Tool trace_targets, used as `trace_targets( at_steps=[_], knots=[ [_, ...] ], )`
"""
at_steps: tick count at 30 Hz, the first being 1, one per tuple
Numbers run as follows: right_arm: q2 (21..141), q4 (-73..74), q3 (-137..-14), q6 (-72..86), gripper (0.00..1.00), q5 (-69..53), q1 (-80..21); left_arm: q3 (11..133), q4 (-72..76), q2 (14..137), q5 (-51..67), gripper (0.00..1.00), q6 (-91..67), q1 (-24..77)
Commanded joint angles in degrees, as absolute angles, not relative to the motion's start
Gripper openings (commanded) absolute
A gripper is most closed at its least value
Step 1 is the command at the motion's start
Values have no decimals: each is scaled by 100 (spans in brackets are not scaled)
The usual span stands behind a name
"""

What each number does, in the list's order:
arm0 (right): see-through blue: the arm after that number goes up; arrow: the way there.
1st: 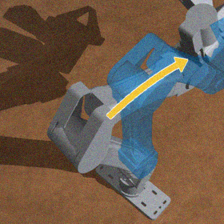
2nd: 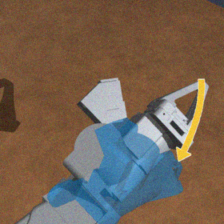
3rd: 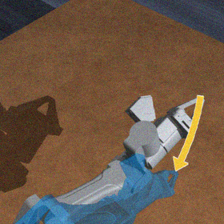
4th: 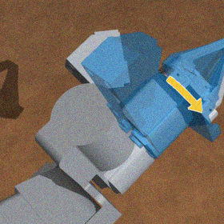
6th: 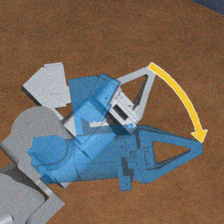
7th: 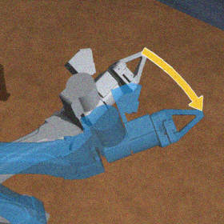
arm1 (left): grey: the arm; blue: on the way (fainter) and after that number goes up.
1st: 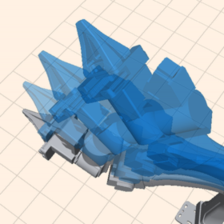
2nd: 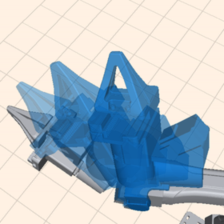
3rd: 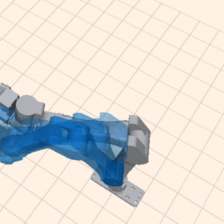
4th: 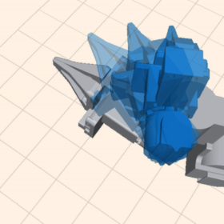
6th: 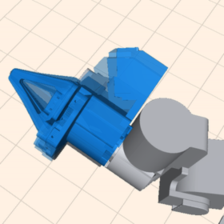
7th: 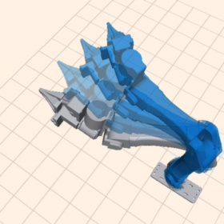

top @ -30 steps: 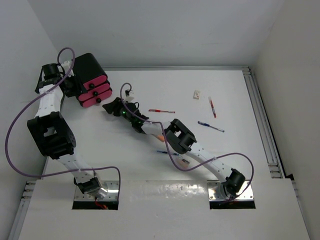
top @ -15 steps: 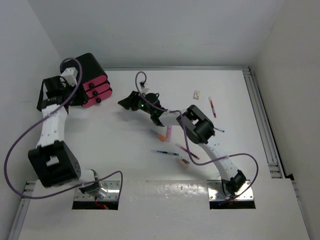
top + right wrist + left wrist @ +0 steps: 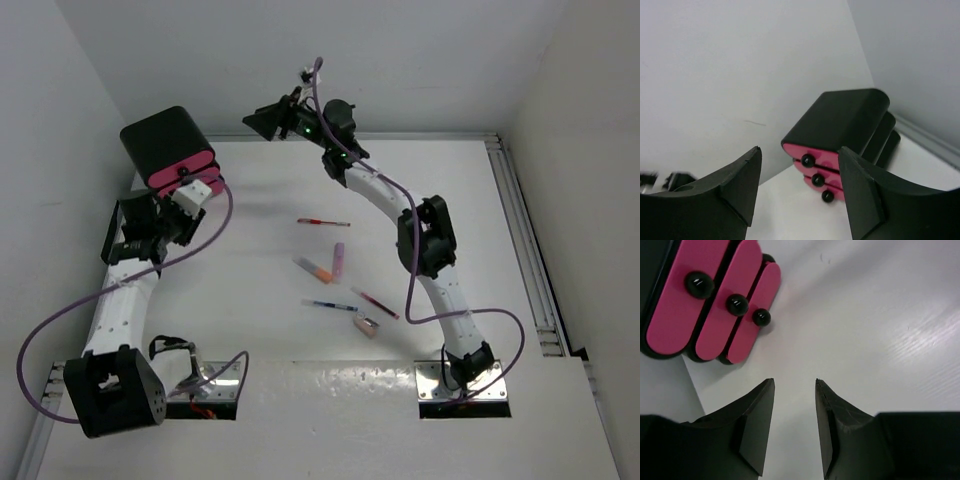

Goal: Sort the stationery into containers
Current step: Open the drawer

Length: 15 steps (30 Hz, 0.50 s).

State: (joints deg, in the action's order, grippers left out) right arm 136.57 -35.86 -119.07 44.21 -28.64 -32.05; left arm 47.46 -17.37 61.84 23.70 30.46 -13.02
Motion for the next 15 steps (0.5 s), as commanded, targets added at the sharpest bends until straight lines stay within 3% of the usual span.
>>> trace_targets(
  at_steps=[1,10,15],
  knots=[
    [14158,-3085,-12654,3658,63,-3155,-3287,4387,-1266,5784,2408,44,4901,-1055],
    [14318,-3375,-12464,3216,59,-2979,-3542,2561,-591,4449,2285,44,7924,-686],
    [13677,-3559,-11174,3655,60,-3207,-3376,1654,245,4262,2250,43,9277,-642]
  ],
)
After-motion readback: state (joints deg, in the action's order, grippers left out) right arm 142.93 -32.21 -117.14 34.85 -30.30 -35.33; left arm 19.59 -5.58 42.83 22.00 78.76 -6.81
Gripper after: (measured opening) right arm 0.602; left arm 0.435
